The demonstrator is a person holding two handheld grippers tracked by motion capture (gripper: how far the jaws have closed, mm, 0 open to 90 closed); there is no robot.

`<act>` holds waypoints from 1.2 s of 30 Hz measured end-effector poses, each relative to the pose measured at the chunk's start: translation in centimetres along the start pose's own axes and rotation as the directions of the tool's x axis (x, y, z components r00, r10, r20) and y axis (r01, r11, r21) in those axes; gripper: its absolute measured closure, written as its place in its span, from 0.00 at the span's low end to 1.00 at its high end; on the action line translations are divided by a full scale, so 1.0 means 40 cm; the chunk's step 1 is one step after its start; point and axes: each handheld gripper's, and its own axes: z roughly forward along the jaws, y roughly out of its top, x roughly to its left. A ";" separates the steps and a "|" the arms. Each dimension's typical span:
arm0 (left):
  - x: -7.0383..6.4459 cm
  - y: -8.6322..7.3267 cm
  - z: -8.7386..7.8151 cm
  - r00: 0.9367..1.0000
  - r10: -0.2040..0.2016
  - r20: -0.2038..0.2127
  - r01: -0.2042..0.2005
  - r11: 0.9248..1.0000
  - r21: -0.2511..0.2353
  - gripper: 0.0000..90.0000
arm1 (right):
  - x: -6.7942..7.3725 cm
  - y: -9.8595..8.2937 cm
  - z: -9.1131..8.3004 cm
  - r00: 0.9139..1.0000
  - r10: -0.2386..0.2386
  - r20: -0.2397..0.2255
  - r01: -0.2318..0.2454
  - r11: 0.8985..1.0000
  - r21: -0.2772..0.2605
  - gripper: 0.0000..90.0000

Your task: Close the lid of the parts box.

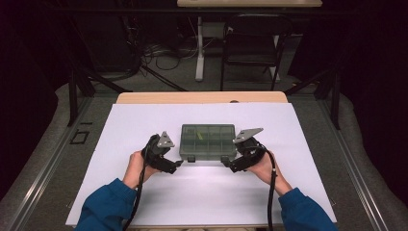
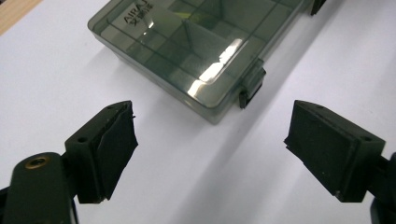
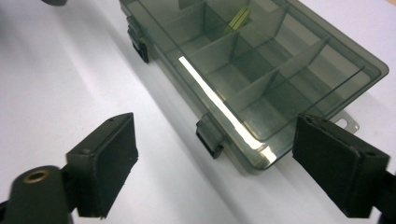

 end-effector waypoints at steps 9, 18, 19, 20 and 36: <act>-0.016 -0.043 -0.023 1.000 0.002 -0.021 -0.002 1.000 0.027 0.11 | 0.020 -0.027 -0.022 1.000 0.002 -0.001 -0.002 1.000 -0.018 0.08; -0.029 -0.094 -0.038 0.999 -0.015 -0.041 0.017 0.999 0.049 0.05 | 0.038 -0.052 -0.039 1.000 0.002 0.008 -0.001 1.000 -0.020 0.03; -0.030 -0.100 -0.039 0.999 -0.016 -0.044 0.018 0.999 0.050 0.04 | 0.040 -0.056 -0.039 1.000 0.001 0.012 0.000 1.000 -0.030 0.02; -0.032 -0.108 -0.040 0.999 -0.019 -0.049 0.022 0.998 0.054 0.04 | 0.041 -0.059 -0.042 1.000 0.000 0.013 0.000 1.000 -0.021 0.02; -0.045 -0.187 -0.055 0.995 -0.070 -0.066 0.074 0.995 0.063 0.00 | 0.059 -0.119 -0.046 1.000 0.009 0.020 -0.009 1.000 -0.010 0.00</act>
